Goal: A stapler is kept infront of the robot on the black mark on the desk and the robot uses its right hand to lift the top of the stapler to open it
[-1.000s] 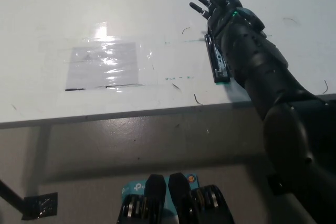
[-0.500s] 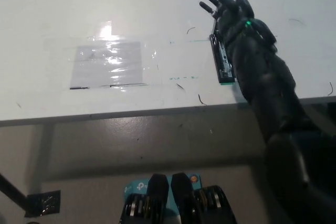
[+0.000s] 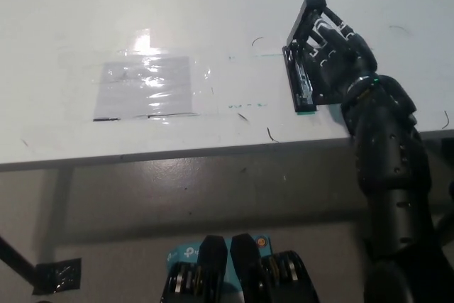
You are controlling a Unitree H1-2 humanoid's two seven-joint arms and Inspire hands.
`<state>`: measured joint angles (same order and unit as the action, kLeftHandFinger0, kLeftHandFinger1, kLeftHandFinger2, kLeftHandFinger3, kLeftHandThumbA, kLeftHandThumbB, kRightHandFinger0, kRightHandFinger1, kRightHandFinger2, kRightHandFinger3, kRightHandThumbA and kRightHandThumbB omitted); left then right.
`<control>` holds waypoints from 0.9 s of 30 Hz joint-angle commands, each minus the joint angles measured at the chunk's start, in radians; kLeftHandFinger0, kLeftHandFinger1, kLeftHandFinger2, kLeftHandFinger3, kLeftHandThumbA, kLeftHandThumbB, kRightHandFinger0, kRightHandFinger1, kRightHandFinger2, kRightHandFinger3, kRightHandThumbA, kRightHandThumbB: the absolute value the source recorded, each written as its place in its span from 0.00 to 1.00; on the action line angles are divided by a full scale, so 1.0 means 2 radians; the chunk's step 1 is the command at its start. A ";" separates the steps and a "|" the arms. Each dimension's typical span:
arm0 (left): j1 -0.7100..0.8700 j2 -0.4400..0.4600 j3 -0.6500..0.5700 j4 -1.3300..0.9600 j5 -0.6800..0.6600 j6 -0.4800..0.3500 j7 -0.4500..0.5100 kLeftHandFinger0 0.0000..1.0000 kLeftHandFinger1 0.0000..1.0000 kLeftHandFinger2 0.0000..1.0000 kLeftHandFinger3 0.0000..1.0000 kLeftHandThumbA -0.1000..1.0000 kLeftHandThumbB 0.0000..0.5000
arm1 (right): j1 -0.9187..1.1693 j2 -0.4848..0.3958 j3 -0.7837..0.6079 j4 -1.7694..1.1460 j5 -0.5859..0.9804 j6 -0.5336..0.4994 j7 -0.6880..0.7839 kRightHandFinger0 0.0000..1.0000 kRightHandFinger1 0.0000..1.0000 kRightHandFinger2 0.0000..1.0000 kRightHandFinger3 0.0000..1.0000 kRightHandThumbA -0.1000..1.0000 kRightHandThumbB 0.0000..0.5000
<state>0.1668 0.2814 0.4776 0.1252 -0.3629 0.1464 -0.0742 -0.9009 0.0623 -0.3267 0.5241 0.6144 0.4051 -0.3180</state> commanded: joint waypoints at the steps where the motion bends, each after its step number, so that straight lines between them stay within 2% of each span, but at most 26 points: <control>1: -0.006 0.019 0.001 -0.008 0.003 -0.018 -0.006 0.56 0.62 0.77 0.94 0.45 0.30 | -0.008 -0.005 0.014 -0.039 0.032 0.032 0.002 0.57 0.63 0.79 0.98 0.71 0.00; 3: -0.006 0.022 -0.001 0.001 0.007 -0.024 -0.009 0.58 0.63 0.78 0.94 0.45 0.28 | 0.012 -0.002 0.026 -0.052 0.049 0.032 -0.006 0.57 0.64 0.81 1.00 0.71 0.00; 5: -0.002 0.019 0.000 -0.010 0.004 -0.017 -0.006 0.57 0.61 0.77 0.94 0.45 0.32 | 0.032 -0.001 0.042 -0.065 0.067 0.032 -0.015 0.61 0.72 0.88 1.00 0.72 0.00; 9: -0.005 0.022 0.003 -0.012 0.002 -0.011 -0.005 0.60 0.62 0.77 0.92 0.44 0.33 | 0.050 -0.004 0.061 -0.063 0.077 0.032 -0.013 0.59 0.70 0.89 1.00 0.72 0.00; 11: -0.010 0.024 0.003 -0.004 0.004 -0.014 -0.004 0.57 0.61 0.75 0.92 0.45 0.33 | 0.059 -0.001 0.062 -0.059 0.084 0.032 -0.017 0.56 0.68 0.83 0.97 0.72 0.00; 14: -0.012 0.024 0.001 -0.008 0.004 -0.009 -0.003 0.56 0.60 0.74 0.91 0.45 0.34 | 0.075 -0.006 0.076 -0.069 0.096 0.032 -0.013 0.55 0.69 0.87 1.00 0.73 0.00; 16: -0.014 0.029 -0.002 0.002 0.007 -0.021 -0.010 0.58 0.62 0.76 0.94 0.46 0.33 | 0.082 -0.006 0.080 -0.067 0.097 0.032 -0.015 0.53 0.66 0.87 1.00 0.73 0.00; 19: -0.012 0.028 -0.001 -0.005 0.005 -0.016 -0.007 0.57 0.61 0.76 0.96 0.46 0.31 | 0.093 -0.004 0.084 -0.062 0.107 0.032 -0.025 0.52 0.62 0.83 1.00 0.73 0.00; 23: -0.010 0.027 -0.001 -0.013 0.004 -0.011 -0.006 0.59 0.62 0.78 0.97 0.45 0.29 | 0.112 0.001 0.085 -0.069 0.111 0.032 -0.026 0.59 0.67 0.85 1.00 0.73 0.00; 25: -0.009 0.026 -0.001 -0.018 0.005 -0.008 -0.004 0.57 0.62 0.78 0.96 0.45 0.28 | 0.117 0.000 0.087 -0.071 0.115 0.032 -0.026 0.59 0.68 0.87 1.00 0.73 0.00; 27: -0.011 0.028 0.000 -0.008 0.004 -0.012 -0.007 0.57 0.62 0.78 0.96 0.45 0.32 | 0.122 -0.002 0.091 -0.078 0.119 0.032 -0.029 0.59 0.68 0.87 1.00 0.73 0.00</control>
<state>0.1440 0.2986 0.4751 0.1269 -0.3611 0.1439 -0.0750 -0.6544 0.0509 -0.1704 0.4104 0.7977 0.4624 -0.3662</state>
